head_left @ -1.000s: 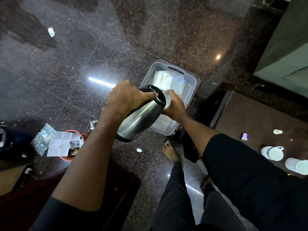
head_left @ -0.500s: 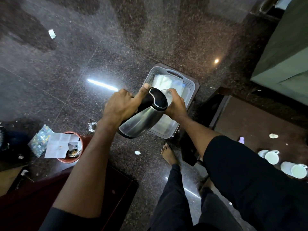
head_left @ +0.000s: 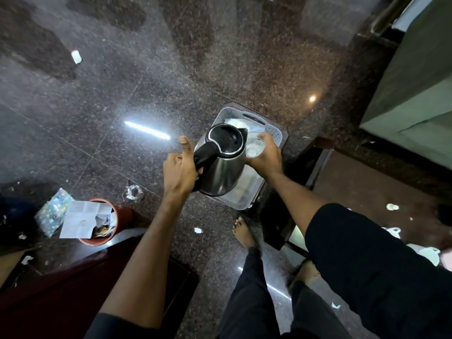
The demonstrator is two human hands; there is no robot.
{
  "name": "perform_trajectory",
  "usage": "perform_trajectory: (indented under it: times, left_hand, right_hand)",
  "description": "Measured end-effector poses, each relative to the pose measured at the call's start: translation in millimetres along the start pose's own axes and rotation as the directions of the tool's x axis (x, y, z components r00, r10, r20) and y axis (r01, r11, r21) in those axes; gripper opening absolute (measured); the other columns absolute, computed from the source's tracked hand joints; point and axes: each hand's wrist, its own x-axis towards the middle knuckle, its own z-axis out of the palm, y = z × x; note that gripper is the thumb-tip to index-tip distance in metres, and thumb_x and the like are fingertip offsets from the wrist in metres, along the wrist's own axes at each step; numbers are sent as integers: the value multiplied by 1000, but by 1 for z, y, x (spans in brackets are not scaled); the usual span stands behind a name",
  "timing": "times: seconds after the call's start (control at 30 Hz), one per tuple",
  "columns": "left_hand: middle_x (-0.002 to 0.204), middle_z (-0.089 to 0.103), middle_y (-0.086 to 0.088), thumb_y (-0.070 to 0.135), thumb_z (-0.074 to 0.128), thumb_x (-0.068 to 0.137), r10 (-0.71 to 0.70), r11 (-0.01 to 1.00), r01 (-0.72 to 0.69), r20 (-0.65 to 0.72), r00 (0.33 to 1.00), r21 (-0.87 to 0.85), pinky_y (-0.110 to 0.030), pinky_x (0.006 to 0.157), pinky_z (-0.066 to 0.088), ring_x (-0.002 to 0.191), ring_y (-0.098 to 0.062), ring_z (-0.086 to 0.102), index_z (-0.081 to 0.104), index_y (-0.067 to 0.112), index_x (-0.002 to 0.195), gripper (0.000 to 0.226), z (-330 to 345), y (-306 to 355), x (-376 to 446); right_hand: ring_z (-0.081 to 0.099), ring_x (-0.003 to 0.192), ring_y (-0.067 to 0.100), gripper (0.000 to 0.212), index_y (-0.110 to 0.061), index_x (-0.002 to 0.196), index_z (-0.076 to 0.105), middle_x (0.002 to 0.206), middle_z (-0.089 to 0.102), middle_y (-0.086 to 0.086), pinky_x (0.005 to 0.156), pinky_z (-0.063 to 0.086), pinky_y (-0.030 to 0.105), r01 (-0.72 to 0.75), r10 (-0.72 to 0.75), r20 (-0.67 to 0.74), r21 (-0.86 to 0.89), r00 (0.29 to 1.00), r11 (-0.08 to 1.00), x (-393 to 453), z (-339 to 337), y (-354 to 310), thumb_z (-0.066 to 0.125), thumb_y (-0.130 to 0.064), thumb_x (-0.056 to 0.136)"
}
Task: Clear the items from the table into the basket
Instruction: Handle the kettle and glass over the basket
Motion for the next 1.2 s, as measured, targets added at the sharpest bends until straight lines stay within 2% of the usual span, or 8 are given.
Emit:
perform_trajectory:
  times: [0.27, 0.5, 0.73, 0.9, 1.0, 1.07, 1.13, 1.2]
  left_hand:
    - [43, 56, 1, 66, 21, 106, -321, 901, 272, -97, 942, -338, -23, 43, 44, 37, -12, 51, 57, 14, 51, 84, 58, -20, -12]
    - [50, 62, -9, 57, 25, 110, -354, 882, 288, -121, 928, -373, -31, 52, 47, 44, -20, 57, 62, 12, 54, 81, 93, -74, -25]
    - [49, 57, -4, 45, 27, 114, -440, 789, 336, -91, 893, -514, -21, 42, 41, 39, -11, 52, 63, 3, 67, 73, 110, -79, -34]
    - [66, 66, -13, 55, 29, 110, -476, 773, 400, -34, 879, -492, -30, 58, 48, 57, -23, 62, 71, 1, 83, 74, 113, -89, -39]
    - [114, 71, -24, 53, 29, 111, -539, 815, 485, -104, 836, -317, -43, 101, 48, 109, -37, 66, 71, -1, 119, 69, 111, -80, -39]
    - [131, 65, -23, 50, 39, 109, -585, 807, 552, -154, 796, -210, -46, 112, 40, 124, -40, 59, 69, 4, 128, 58, 110, -84, -35]
    - [122, 68, -16, 39, 58, 101, -704, 697, 638, -146, 695, -327, -38, 90, 52, 106, -33, 66, 72, 8, 124, 41, 109, -93, -30]
    - [102, 70, -9, 31, 58, 93, -803, 452, 728, 120, 584, -515, -31, 64, 50, 81, -21, 64, 71, 9, 113, 32, 109, -103, -33]
  right_hand:
    - [64, 108, 21, 84, -29, 129, 53, 120, 67, -3, 91, 53, 29, -46, 43, -68, -49, 997, 998, 6, -6, 18, 91, -33, 53]
    - [65, 107, 20, 86, -28, 130, 53, 120, 67, -3, 93, 55, 32, -24, 21, -38, -81, 999, 996, -6, -6, 26, 83, -45, 51]
    - [65, 106, 20, 89, -30, 130, 52, 119, 68, -2, 92, 55, 32, -17, 13, -39, -93, 999, 996, -12, 2, 29, 82, -54, 49]
    - [65, 107, 20, 85, -31, 130, 50, 122, 66, -2, 94, 55, 32, 1, -5, -38, -97, 999, 995, -15, 1, 32, 89, -43, 54]
    - [66, 104, 21, 85, -32, 128, 50, 118, 67, -1, 90, 56, 32, -6, 2, -39, -106, 999, 994, -18, 1, 37, 88, -44, 53]
    - [66, 102, 22, 85, -32, 128, 50, 116, 67, -1, 87, 56, 31, -13, 8, -41, -120, 999, 993, -20, 0, 40, 87, -46, 52]
    - [66, 102, 21, 85, -32, 128, 49, 116, 67, -2, 88, 57, 34, -12, 7, -42, -126, 999, 992, -23, 1, 42, 86, -45, 52]
    - [66, 102, 20, 83, -33, 125, 50, 116, 68, -4, 88, 58, 35, -7, 2, -38, -139, 999, 990, -25, 2, 47, 86, -43, 52]
